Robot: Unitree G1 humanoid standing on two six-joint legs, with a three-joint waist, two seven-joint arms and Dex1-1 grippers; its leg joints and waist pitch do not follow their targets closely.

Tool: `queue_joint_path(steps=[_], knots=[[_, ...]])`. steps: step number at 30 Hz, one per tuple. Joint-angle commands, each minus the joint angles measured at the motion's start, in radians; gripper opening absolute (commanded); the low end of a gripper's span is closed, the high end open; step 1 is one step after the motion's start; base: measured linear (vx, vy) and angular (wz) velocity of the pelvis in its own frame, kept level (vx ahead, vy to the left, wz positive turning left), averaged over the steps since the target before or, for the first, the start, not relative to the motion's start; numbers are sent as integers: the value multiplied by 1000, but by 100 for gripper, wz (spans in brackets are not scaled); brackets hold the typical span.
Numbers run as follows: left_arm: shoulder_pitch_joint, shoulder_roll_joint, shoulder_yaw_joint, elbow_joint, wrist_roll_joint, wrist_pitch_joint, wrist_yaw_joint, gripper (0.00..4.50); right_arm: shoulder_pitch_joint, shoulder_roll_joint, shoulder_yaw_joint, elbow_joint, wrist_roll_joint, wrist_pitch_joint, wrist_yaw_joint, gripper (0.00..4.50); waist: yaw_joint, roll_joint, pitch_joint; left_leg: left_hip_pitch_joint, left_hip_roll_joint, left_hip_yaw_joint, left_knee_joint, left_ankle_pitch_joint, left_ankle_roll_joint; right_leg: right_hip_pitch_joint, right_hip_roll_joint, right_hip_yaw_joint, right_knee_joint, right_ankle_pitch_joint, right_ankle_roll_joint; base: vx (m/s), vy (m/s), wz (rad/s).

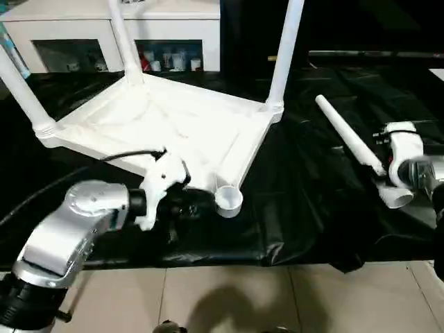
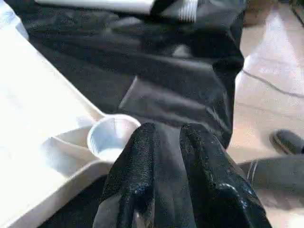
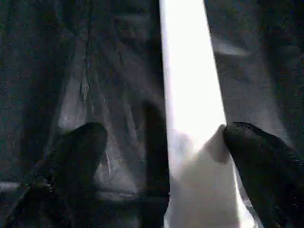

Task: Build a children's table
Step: Pick table leg

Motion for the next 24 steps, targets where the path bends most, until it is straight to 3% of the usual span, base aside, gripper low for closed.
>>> queue_joint_path(steps=[1, 3, 7, 8, 10, 14, 24], knots=[[-15, 1, 12, -22, -9, -9, 16, 109, -20, -18, 17, 23, -31, 7, 6, 440, 4, -11, -72, 11, -19, 20, -48, -263, -3, 51, -22, 12, -75, -228, -251, 0, 0, 0], [-10, 6, 14, -26, -9, -4, 16, 109, -24, -21, 18, 28, -36, 12, 4, 424, 6, -19, -73, 9, -19, 21, -47, -254, -1, 52, -22, 12, -75, -230, -244, 0, 0, 0], [2, 9, 19, -35, -12, 1, 21, 109, -22, -23, 31, 33, -52, 19, 11, 396, 7, -15, -72, 9, -18, 19, -48, -250, 1, 49, -23, 11, -74, -243, -234, 0, 0, 0], [7, 11, 22, -43, -14, 5, 25, 109, -19, -23, 35, 36, -59, 23, 13, 382, 6, -24, -73, 8, -18, 21, -47, -249, 2, 50, -22, 11, -75, -244, -232, 0, 0, 0], [10, 13, 23, -46, -16, 7, 28, 109, -17, -24, 37, 38, -64, 26, 14, 372, 7, -20, -72, 7, -19, 20, -47, -247, 1, 49, -24, 12, -74, -253, -229, 0, 0, 0], [13, 19, 24, -51, -18, 9, 33, 109, -18, -24, 42, 43, -77, 37, 21, 327, 7, -26, -71, 7, -19, 21, -47, -241, 3, 49, -22, 12, -75, -260, -221, 0, 0, 0], [15, 21, 12, -61, -24, 21, 48, 109, 2, -21, 58, 51, -107, 72, 71, 252, 7, -26, -73, 7, -18, 21, -46, -235, 4, 49, -23, 12, -73, -254, -221, 0, 0, 0]])
